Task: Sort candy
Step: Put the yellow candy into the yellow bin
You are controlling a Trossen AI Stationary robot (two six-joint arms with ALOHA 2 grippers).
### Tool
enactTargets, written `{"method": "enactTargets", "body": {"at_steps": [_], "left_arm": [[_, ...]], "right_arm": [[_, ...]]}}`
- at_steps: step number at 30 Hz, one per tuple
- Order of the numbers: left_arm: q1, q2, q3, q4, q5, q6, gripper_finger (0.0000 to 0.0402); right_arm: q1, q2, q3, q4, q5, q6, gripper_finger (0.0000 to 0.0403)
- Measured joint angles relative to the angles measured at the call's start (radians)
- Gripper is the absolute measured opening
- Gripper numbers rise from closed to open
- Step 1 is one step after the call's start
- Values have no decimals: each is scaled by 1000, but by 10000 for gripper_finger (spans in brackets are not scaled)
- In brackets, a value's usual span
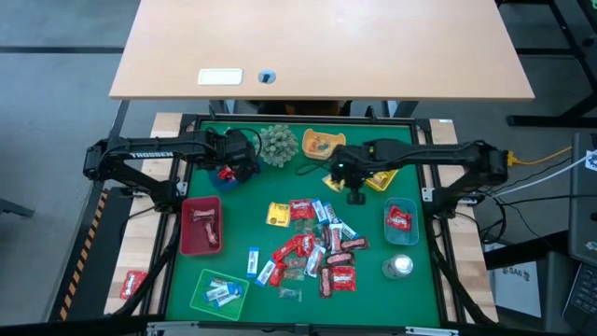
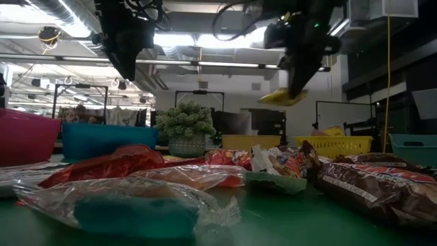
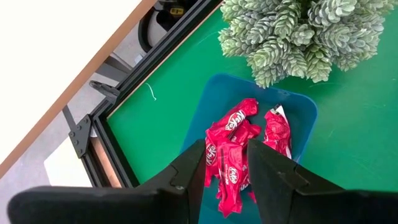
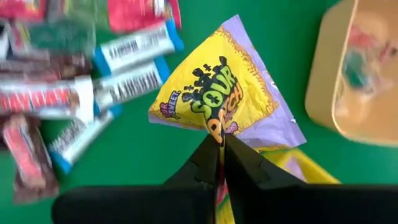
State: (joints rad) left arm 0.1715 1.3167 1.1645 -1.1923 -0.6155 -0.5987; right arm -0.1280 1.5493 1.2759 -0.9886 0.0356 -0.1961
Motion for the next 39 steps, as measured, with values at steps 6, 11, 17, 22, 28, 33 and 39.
{"method": "enactTargets", "body": {"at_steps": [6,11,17,22,28,33,39], "left_arm": [[-1,0,0,0,0,0,105],[0,0,0,0,0,0,105],[0,0,0,0,0,0,105],[-1,0,0,0,0,0,105],[-3,0,0,0,0,0,105],[-3,0,0,0,0,0,105],[-3,0,0,0,0,0,105]], "right_arm": [[-57,-95,-79,-91,52,-19,21],[-131,-144,-157,-150,116,-16,21],[-186,-149,-193,-145,132,-10,21],[-210,-149,-199,-152,188,-18,21],[-214,-149,-199,-178,226,-19,22],[-213,-149,-199,-204,226,-19,50],[-213,-149,-199,-218,226,-19,116]]}}
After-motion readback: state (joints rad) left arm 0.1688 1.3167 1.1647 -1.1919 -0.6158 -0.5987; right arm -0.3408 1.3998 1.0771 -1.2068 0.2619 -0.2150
